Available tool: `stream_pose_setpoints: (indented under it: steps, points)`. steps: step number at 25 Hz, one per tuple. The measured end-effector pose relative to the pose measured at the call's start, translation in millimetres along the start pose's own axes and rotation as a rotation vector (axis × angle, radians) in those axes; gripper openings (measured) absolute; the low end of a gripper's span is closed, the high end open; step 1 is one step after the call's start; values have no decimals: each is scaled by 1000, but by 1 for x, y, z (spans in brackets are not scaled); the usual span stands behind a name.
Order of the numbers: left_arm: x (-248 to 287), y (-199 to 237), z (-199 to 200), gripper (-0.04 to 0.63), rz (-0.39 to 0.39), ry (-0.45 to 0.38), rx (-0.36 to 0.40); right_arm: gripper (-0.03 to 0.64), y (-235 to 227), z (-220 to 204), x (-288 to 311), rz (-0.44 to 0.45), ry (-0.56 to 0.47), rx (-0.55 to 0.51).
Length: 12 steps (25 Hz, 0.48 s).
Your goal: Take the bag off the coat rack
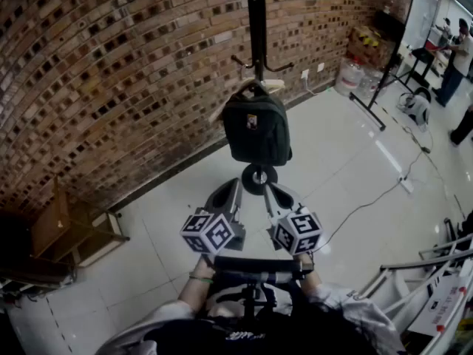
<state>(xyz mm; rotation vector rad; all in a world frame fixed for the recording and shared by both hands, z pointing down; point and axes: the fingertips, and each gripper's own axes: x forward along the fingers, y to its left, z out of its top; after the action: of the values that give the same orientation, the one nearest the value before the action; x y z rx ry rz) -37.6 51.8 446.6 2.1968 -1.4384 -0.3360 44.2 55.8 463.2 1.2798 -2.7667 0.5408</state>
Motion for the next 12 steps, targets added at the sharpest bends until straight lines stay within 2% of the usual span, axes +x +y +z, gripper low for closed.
stream_pose_setpoints:
  steps: [12]
  points:
    - [40,20,17,8,49,-34,-30,0,-34,12,29,-2,-15,39]
